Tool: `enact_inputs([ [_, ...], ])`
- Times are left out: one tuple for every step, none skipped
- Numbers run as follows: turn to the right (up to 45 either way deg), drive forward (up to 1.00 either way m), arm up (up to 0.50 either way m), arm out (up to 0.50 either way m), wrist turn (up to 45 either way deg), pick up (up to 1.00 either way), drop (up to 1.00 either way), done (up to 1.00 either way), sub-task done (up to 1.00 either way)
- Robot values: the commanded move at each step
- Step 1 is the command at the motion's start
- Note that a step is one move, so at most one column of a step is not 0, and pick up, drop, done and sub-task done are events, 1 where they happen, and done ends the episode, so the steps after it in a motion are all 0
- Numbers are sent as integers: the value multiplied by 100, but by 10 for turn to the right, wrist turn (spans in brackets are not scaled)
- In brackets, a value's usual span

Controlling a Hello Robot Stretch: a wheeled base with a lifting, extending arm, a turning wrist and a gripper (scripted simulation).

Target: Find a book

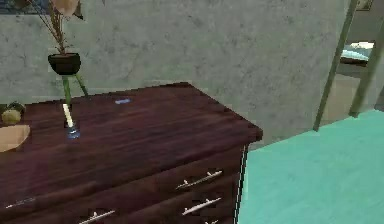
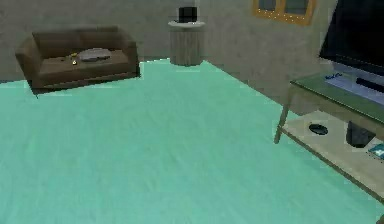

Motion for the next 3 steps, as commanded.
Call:
enact_inputs([
  [450,0,0,0,0,0,0,0,0],
  [270,0,0,0,0,0,0,0,0],
  [0,5,0,0,0,0,0,0,0],
])
